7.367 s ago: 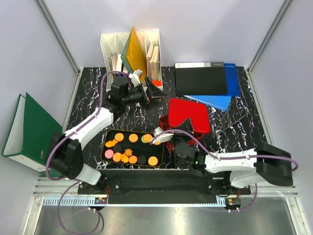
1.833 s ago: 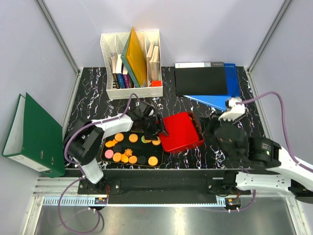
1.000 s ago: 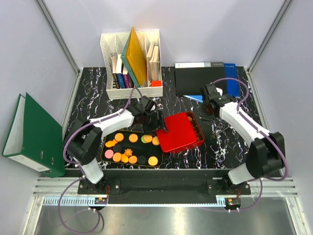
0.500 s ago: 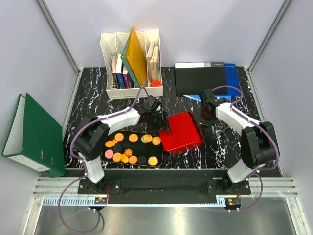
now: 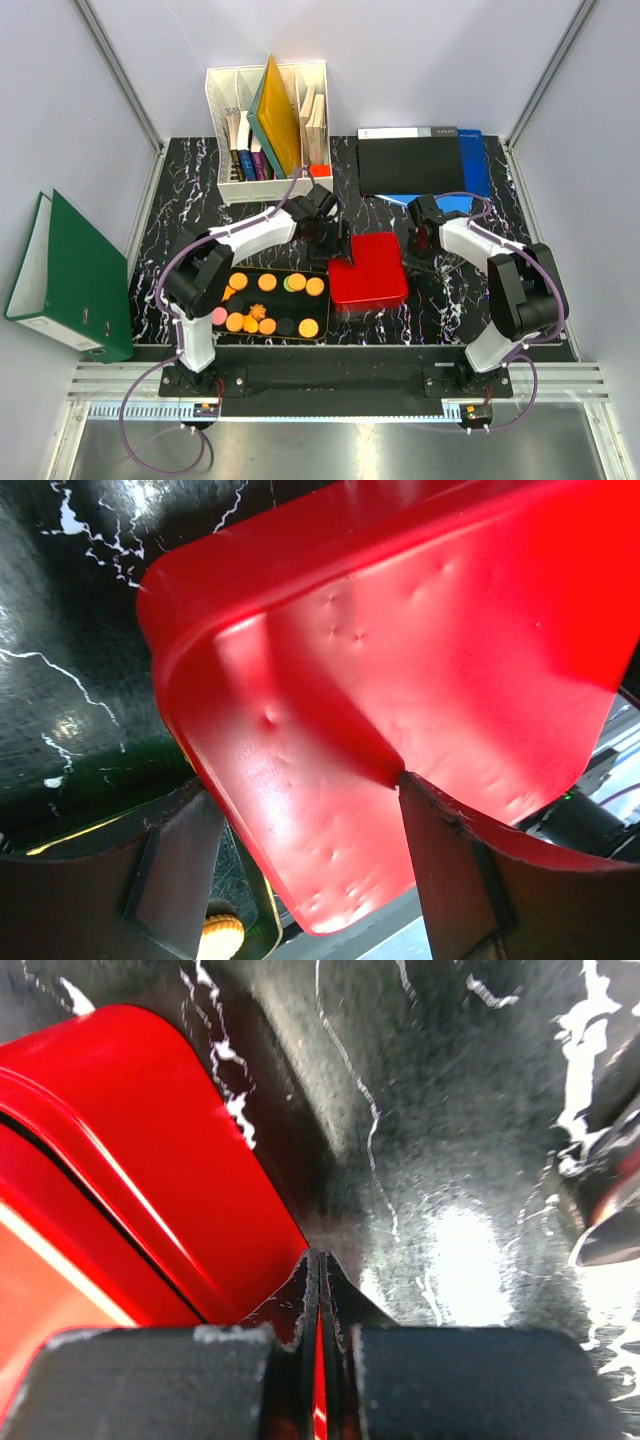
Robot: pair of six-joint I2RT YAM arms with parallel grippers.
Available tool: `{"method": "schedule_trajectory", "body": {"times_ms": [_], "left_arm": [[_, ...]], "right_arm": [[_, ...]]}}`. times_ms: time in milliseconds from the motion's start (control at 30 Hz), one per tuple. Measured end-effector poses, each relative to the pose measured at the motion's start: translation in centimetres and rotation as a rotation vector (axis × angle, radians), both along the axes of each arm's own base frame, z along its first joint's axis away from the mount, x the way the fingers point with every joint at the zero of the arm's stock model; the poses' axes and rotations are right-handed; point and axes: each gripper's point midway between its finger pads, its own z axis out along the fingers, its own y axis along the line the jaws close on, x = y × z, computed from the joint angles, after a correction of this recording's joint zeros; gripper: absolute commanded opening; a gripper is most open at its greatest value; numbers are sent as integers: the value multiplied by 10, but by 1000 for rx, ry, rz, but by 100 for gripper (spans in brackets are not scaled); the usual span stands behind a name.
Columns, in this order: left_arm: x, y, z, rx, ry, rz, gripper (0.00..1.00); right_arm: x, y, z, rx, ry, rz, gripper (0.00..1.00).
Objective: Pack the cookies
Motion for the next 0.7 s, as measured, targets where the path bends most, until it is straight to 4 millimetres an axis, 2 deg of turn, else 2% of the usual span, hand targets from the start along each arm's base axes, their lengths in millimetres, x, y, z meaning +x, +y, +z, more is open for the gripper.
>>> {"method": "schedule_trajectory", "body": {"times_ms": [267,367,567,667,700], "left_arm": [[4,3,2,40,0,-44,72],[5,4,3,48,-8,-54,73],[9,2,6,48,-27,-60,73],[12,1,8,49,-34,-63,73],[13,1,7,51,-35,-64,74]], "right_arm": [[-6,10,3,74,3,-24,1],[-5,10,9,83,-21,-33,7],[2,10,26,122,-73,-47,13],[1,11,26,133,-69,-47,20],[1,10,26,134,-68,-48,27]]}}
